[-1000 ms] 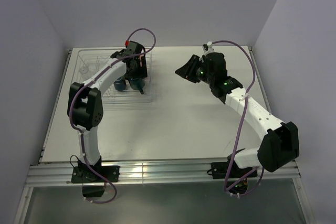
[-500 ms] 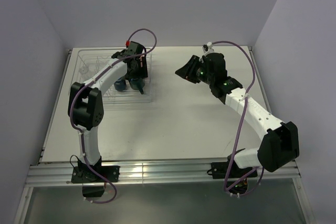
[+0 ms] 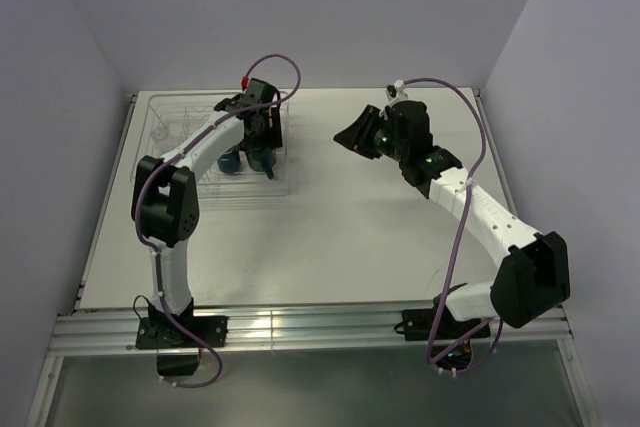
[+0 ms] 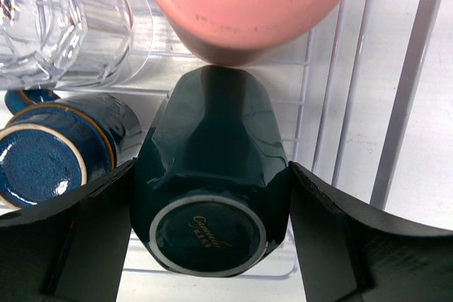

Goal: Load the cups into the dish rack

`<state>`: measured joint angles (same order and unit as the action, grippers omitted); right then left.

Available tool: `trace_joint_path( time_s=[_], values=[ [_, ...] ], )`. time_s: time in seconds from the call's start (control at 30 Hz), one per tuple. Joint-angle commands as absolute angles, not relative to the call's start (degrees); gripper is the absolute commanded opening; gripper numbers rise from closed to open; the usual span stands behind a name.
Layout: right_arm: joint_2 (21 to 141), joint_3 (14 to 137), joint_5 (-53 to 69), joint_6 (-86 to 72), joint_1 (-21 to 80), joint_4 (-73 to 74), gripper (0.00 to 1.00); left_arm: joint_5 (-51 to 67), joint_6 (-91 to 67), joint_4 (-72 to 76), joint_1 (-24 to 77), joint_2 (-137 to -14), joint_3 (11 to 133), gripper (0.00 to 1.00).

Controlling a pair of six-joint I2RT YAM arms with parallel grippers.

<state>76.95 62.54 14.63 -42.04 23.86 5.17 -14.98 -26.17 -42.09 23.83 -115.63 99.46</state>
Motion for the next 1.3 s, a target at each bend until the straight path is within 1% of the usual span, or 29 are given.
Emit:
trace_joint_path(
  time_s=[0.0, 0.47, 0.7, 1.0, 1.07, 1.27],
  values=[
    [76.55, 62.49, 14.68, -40.78, 23.82, 2.72, 0.39, -14.94, -25.93, -40.96, 24.08, -118.12, 101.69, 0.76],
    [76.64, 62.67, 14.68, -40.17, 23.82, 3.34, 0.39, -15.73, -26.37, -39.73, 24.0, -119.53, 101.51, 0.77],
    [76.9, 62.93, 14.68, -39.9, 23.82, 3.52, 0.4, -15.82, -26.1, -38.76, 24.08, -119.27, 101.25, 0.81],
    [77.17, 63.46, 14.59, -39.64, 23.82, 4.04, 0.4, -15.56, -25.84, -37.97, 24.08, -118.65, 100.9, 0.82],
    [77.34, 63.63, 14.5, -39.55, 23.82, 4.13, 0.4, -15.56, -25.75, -37.88, 24.08, -118.48, 100.9, 0.99],
    [77.69, 63.72, 14.68, -39.64, 23.82, 4.04, 0.4, -15.73, -25.49, -37.53, 24.08, -117.51, 100.55, 0.99]
  ],
)
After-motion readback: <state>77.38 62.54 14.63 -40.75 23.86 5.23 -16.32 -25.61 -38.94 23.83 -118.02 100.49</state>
